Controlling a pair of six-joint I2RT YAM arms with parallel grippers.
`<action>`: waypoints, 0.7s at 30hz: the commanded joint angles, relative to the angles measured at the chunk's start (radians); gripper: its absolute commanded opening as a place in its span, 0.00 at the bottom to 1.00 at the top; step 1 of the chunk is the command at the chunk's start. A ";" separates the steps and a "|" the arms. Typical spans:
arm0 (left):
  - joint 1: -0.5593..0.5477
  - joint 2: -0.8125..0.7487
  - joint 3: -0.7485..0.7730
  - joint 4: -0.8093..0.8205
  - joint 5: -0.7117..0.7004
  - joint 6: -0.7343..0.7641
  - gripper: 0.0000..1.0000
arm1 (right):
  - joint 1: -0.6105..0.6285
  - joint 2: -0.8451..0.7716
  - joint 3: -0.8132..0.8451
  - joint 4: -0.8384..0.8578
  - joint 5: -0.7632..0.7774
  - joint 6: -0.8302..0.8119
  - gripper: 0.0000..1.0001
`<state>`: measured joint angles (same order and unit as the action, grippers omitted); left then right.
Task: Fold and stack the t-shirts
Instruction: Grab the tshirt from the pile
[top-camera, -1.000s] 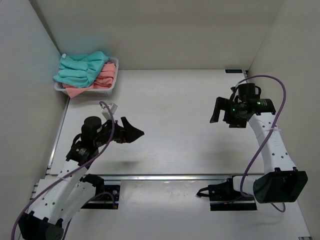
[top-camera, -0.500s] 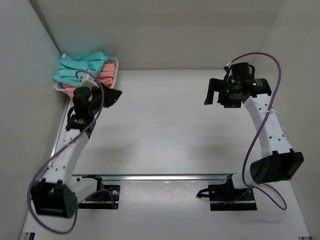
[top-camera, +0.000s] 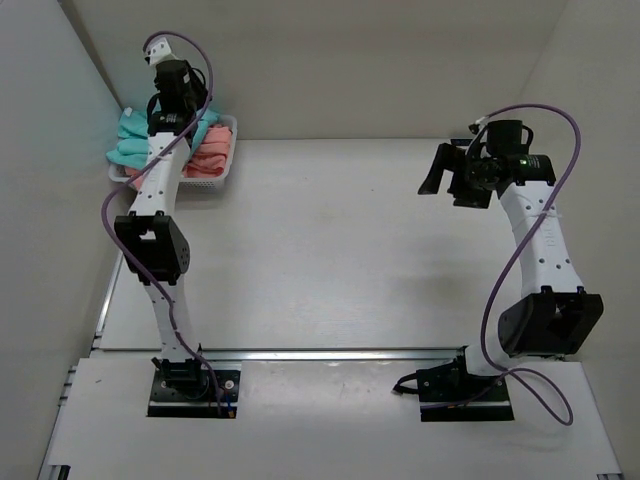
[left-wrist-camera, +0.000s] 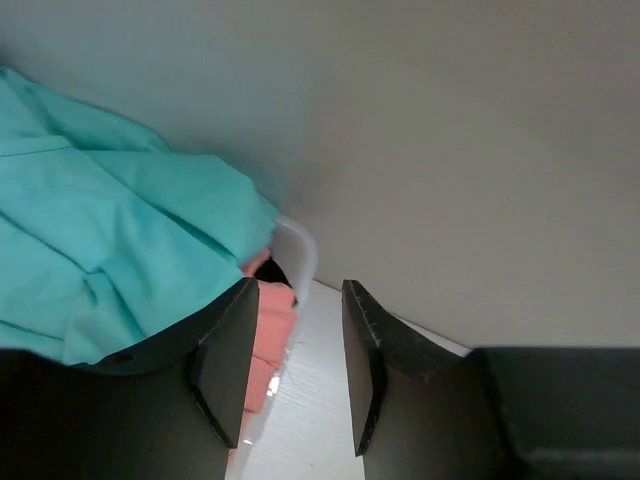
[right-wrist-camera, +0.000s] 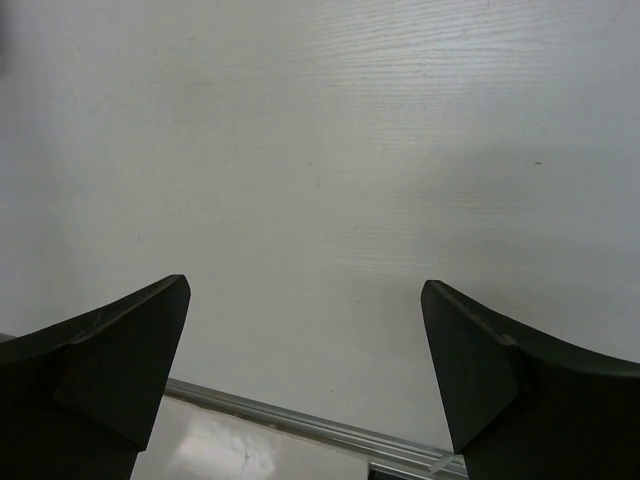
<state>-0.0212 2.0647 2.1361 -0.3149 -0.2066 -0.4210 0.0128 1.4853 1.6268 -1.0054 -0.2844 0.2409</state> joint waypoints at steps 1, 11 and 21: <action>0.065 0.055 0.107 -0.161 -0.126 0.044 0.51 | -0.092 0.004 -0.048 0.089 -0.101 0.032 0.99; 0.174 0.164 0.000 -0.154 0.080 -0.201 0.48 | -0.123 0.179 0.077 0.108 -0.049 0.098 0.99; 0.164 0.363 0.211 -0.207 0.179 -0.280 0.28 | -0.063 0.317 0.229 0.045 -0.029 0.130 0.88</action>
<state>0.1482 2.4420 2.2753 -0.5205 -0.1043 -0.6559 -0.0666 1.8103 1.8057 -0.9485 -0.3172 0.3336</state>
